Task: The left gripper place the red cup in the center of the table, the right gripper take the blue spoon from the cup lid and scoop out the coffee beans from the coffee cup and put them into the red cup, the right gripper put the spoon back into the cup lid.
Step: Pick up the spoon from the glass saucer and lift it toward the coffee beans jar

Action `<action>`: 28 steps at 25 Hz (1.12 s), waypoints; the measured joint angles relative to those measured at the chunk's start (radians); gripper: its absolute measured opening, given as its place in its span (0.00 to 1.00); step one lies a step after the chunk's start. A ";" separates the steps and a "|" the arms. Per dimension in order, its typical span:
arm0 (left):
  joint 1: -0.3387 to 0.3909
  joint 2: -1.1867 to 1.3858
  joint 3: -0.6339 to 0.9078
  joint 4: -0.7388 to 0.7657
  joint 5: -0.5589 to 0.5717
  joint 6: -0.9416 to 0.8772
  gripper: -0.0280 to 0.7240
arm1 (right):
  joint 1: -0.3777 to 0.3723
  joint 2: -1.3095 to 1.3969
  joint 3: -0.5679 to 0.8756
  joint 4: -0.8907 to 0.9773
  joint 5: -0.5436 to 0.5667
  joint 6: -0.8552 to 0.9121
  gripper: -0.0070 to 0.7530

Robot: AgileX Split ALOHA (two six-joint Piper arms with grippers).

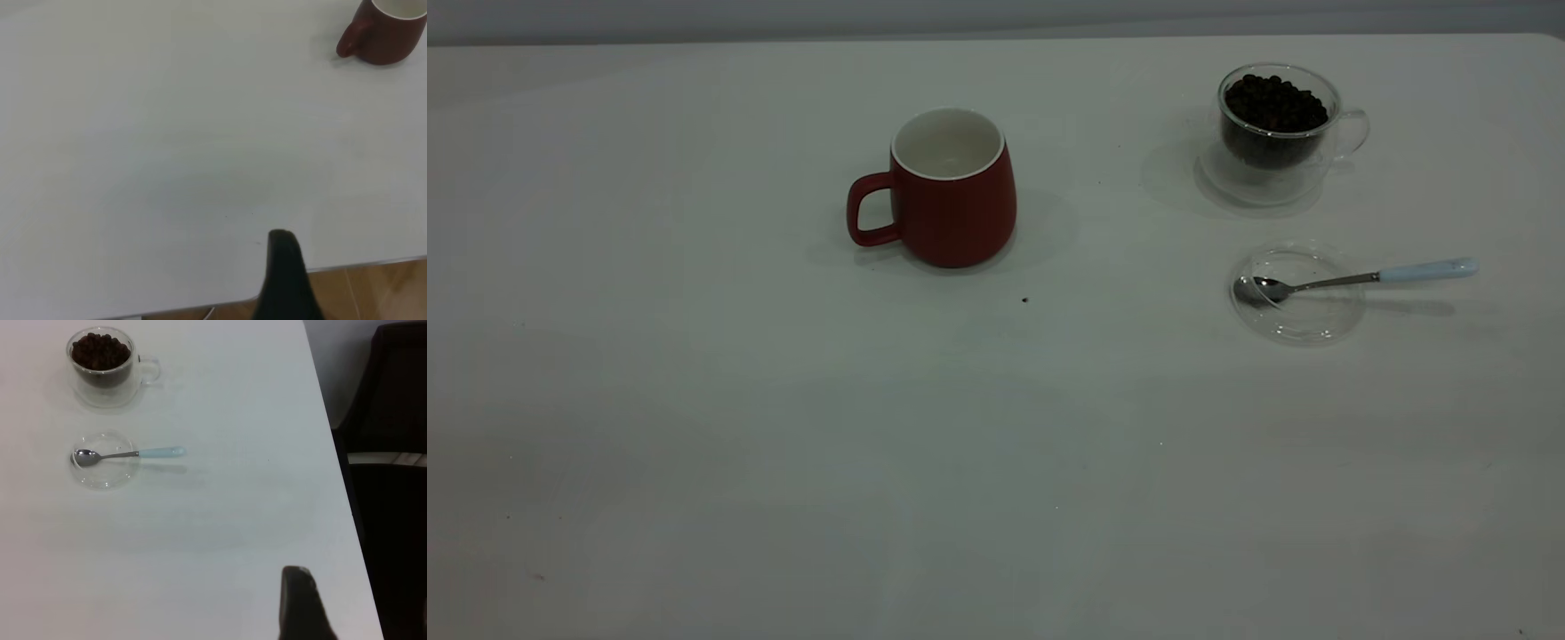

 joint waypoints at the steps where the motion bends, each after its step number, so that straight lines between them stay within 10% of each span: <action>1: 0.000 0.000 0.000 0.000 0.000 0.000 0.82 | 0.000 0.000 0.000 0.000 -0.002 0.000 0.62; 22: 0.000 0.000 0.000 0.002 0.001 0.005 0.82 | 0.000 0.007 -0.002 0.031 -0.024 0.026 0.62; 28: 0.000 0.000 0.000 0.002 0.001 0.005 0.82 | 0.000 0.215 0.001 0.172 -0.275 0.033 0.62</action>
